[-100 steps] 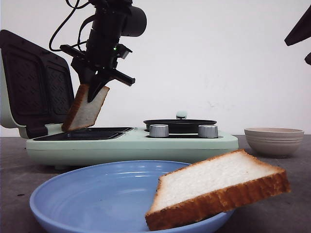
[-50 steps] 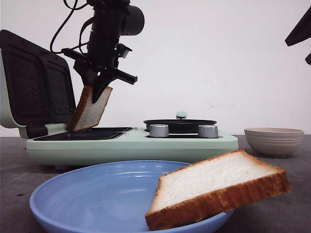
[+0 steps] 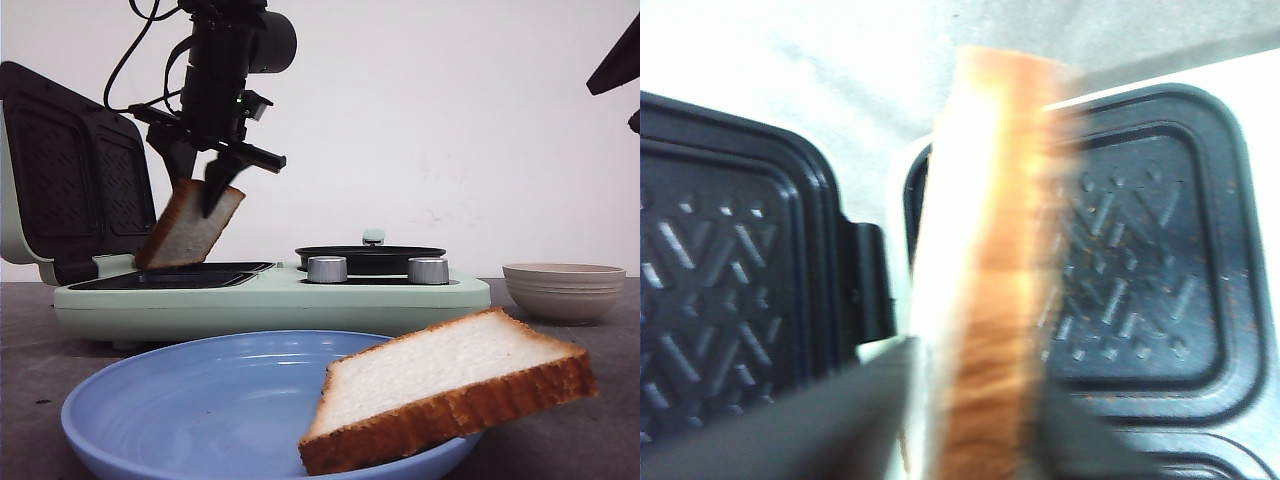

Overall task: Make breakfast with bread and shrimp
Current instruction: 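Lower the bread into the sandwich maker tray and open the left gripper, then raise the left gripper away from the sandwich maker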

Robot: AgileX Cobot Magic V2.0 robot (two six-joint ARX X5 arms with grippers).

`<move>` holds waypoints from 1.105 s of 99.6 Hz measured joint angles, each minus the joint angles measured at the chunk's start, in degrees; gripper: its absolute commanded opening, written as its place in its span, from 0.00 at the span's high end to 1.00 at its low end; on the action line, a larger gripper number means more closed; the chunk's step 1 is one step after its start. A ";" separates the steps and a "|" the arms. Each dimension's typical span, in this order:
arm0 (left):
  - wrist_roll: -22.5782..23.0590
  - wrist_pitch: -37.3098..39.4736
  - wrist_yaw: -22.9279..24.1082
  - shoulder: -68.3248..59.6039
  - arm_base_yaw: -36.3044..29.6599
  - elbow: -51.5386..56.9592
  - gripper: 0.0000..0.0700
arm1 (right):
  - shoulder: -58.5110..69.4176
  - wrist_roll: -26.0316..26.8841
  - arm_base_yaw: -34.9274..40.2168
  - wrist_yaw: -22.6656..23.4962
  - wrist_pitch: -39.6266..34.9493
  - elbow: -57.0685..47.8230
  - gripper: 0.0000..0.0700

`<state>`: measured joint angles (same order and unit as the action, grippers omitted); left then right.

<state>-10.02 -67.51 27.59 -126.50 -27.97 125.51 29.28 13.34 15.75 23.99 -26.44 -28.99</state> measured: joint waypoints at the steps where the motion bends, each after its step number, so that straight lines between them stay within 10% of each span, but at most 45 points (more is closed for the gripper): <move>1: -0.02 0.02 -0.17 -0.02 0.02 0.00 0.48 | 0.00 0.00 0.00 0.00 0.00 0.00 0.57; 110: -1.11 6.16 -11.15 -0.31 0.46 0.07 0.48 | 0.00 0.00 0.00 0.00 0.00 0.00 0.57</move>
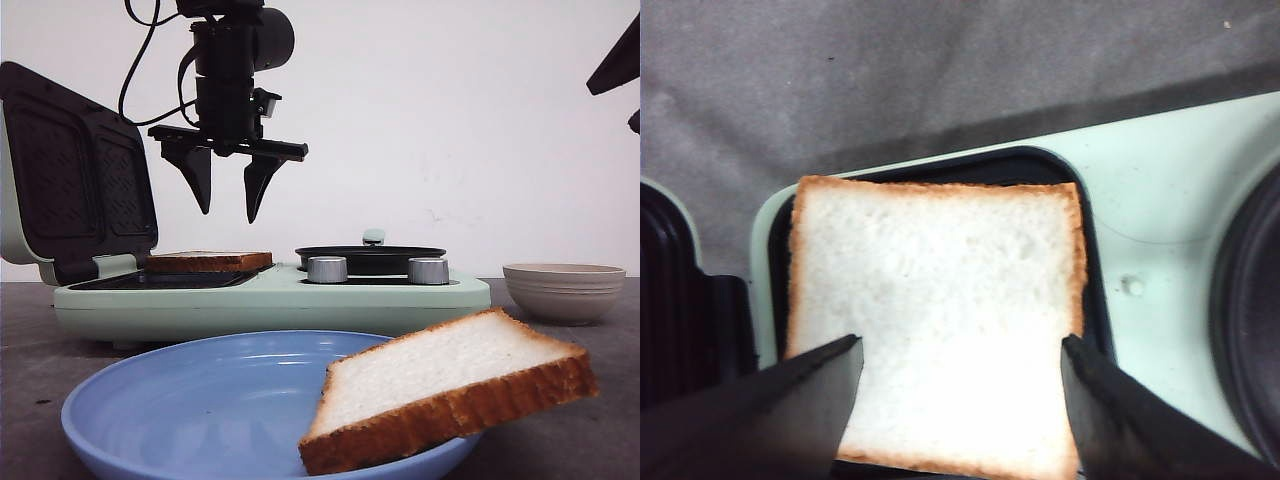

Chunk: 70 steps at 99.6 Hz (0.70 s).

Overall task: Make breakfast with bread and shrimp
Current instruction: 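Raise the left gripper away from the sandwich maker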

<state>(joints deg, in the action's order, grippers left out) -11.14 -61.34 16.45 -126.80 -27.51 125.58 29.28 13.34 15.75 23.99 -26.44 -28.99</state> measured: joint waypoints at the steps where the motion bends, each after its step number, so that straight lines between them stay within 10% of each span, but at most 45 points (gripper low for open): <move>1: 0.00 -0.09 -0.26 0.00 0.00 0.07 0.48 | 0.00 0.00 0.00 0.00 0.00 0.00 0.57; 70: 5.27 -6.21 -5.86 5.18 -3.19 15.80 0.50 | 0.00 0.61 0.00 0.02 0.00 0.00 0.57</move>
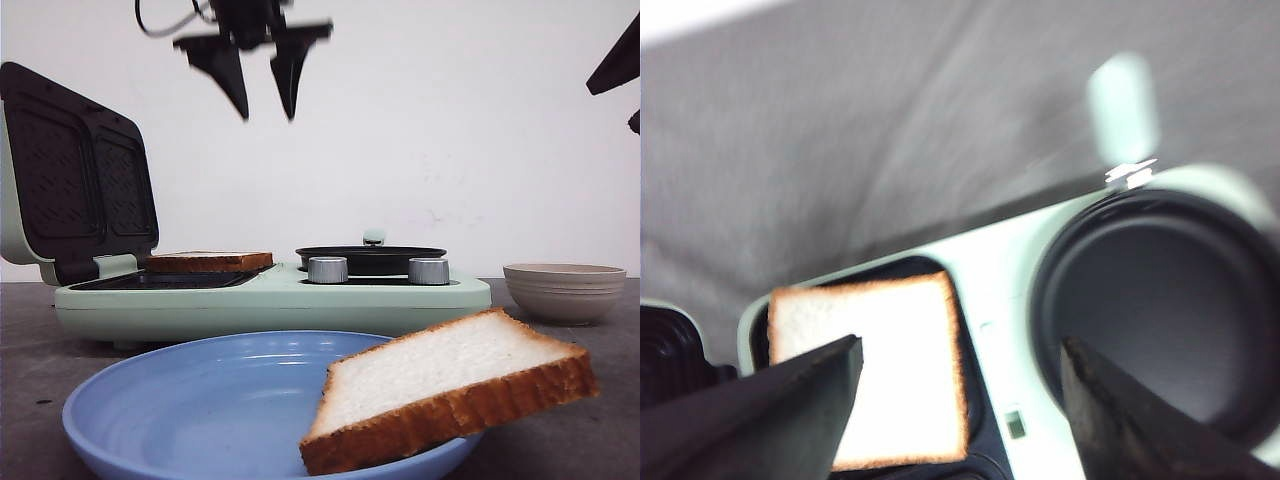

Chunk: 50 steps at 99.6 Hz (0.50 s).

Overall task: Make breakfast with bread and shrimp
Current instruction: 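Raise the left gripper away from the sandwich maker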

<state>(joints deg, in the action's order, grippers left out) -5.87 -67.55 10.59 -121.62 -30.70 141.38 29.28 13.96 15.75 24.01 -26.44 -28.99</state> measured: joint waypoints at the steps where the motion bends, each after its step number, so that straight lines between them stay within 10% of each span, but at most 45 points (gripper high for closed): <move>1: 0.02 0.00 -0.04 0.39 -0.09 0.00 0.50 | 0.00 0.00 0.00 0.00 0.00 0.00 0.57; 50: 0.98 -3.26 -3.45 6.97 -2.36 0.48 0.51 | 0.00 0.07 0.00 0.02 0.02 0.00 0.57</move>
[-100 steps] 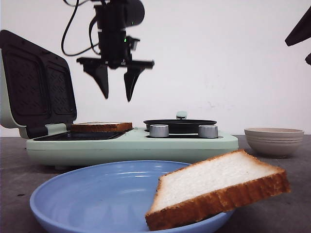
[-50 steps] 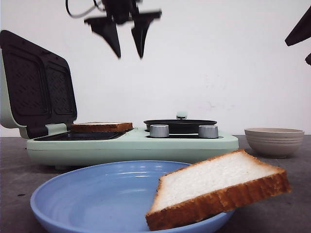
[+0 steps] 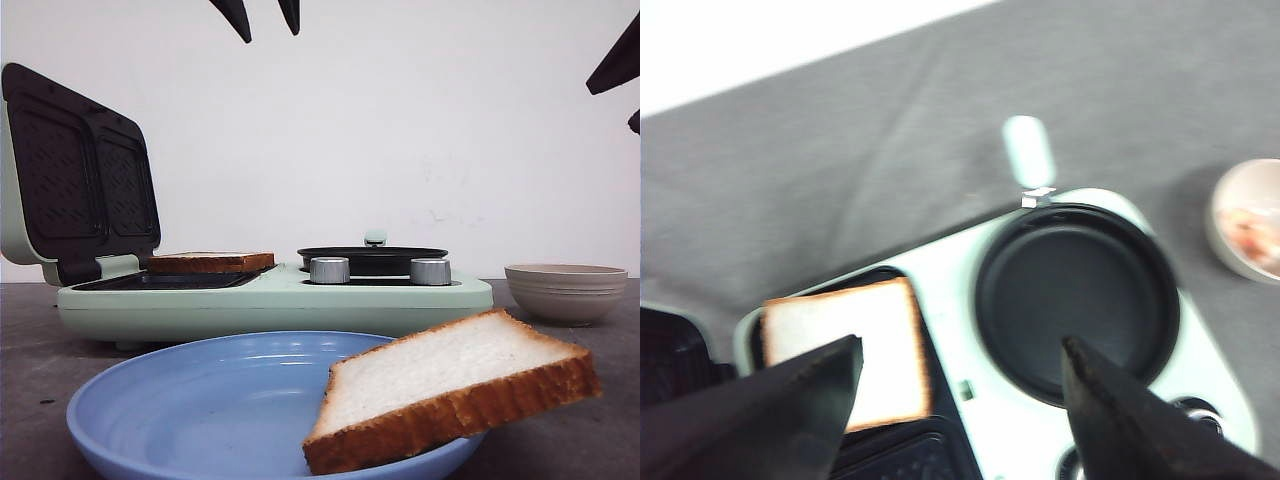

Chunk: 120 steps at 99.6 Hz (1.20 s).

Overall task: Make breakfast with bread and shrimp
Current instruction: 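Raise the left gripper away from the sandwich maker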

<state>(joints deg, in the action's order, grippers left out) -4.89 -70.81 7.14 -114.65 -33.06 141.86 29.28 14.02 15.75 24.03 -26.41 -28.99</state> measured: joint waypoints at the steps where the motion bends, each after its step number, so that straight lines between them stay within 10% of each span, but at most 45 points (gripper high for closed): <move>1: 0.04 -0.07 0.00 0.04 -0.07 0.00 0.51 | 0.00 0.02 0.00 0.00 0.00 0.00 0.57; 40: 0.50 3.41 -1.14 3.30 -2.91 -10.67 0.52 | 0.00 0.44 0.00 0.39 0.02 0.00 0.57; 82: -1.90 37.13 -1.29 33.33 -3.32 -57.09 0.56 | -0.04 0.46 0.00 2.67 0.02 0.00 0.57; 120: -2.05 36.00 6.97 54.62 -2.21 -70.05 0.56 | 0.15 4.57 0.00 3.43 -3.85 0.00 0.57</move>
<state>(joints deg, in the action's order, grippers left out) -6.94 -34.81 14.11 -60.03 -35.27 71.81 29.43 18.59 15.75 27.46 -30.26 -28.99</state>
